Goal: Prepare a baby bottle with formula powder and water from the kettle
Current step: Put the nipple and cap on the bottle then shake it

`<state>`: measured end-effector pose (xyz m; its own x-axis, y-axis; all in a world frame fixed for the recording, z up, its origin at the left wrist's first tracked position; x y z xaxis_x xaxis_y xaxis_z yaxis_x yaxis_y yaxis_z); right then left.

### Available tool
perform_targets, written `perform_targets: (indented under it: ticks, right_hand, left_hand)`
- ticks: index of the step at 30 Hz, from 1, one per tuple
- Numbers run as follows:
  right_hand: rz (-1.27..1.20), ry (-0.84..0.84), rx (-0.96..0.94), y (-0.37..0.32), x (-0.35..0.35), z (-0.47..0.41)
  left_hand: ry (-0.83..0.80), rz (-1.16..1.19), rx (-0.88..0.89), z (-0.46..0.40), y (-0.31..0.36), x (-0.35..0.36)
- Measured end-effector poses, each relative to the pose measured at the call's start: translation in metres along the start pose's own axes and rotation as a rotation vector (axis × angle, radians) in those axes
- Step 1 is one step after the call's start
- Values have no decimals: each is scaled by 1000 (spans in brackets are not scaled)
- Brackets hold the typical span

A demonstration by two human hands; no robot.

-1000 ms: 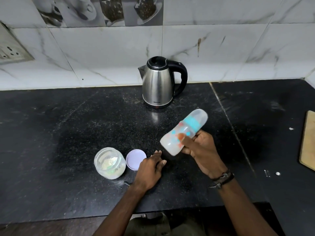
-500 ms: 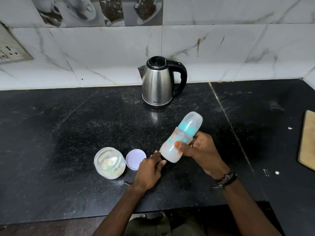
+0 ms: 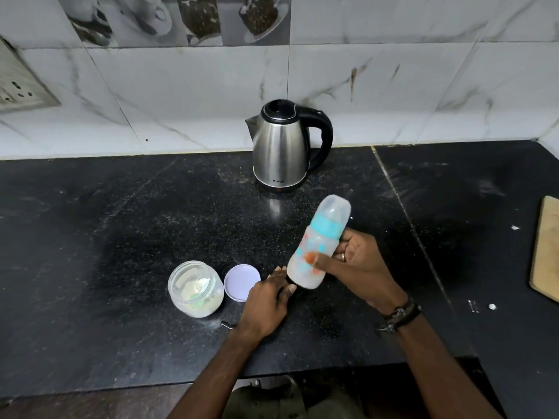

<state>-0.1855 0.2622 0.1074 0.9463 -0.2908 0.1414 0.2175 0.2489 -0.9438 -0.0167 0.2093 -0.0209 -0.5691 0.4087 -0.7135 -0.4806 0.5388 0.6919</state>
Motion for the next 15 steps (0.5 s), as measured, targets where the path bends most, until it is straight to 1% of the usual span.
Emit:
perform_targets:
  ticks: [1, 2, 4, 5, 6, 8, 9, 10, 13, 14, 15]
  right_hand:
    - [36, -4, -28, 0, -1, 1]
    - [12, 12, -56, 0, -2, 2]
    - [-153, 86, -73, -3, -3, 1]
    - [-182, 116, -72, -2, -6, 0]
    - [-136, 117, -67, -2, -8, -1]
    - [30, 19, -32, -1, -8, -1]
    - [57, -16, -25, 0, -9, 1]
    - [35, -5, -35, 0, -10, 1]
    - [-183, 168, -26, -1, -11, -3]
    - [-187, 188, -22, -2, -11, -4]
    - [-136, 174, -13, -4, -9, -4]
  left_hand:
    - [3, -4, 7, 0, -1, 0]
    - [9, -5, 13, 0, -2, 0]
    - [14, 3, 12, 0, -6, 3]
    - [14, 6, 7, 0, -6, 4]
    - [12, 11, 4, 0, -7, 5]
    - [7, 15, 22, 0, -8, 6]
    - [5, 13, 28, 0, -9, 6]
    - [6, 13, 25, 0, -9, 5]
    - [21, 6, 4, -1, -5, 3]
    - [17, 4, -1, 0, -4, 3]
    - [10, 2, -1, 0, -3, 3]
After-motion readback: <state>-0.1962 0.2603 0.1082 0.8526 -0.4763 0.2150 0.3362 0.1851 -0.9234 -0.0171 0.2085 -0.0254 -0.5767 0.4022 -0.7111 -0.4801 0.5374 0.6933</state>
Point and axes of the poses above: each hand's wrist, its own z-axis away from the middle knuckle, its own x-axis out of the palm, y = z × x, the point moved 2 cm from there along -z, towards the middle knuckle, and after that the axes turned 11 degrees about x, right-handed, at the moved point
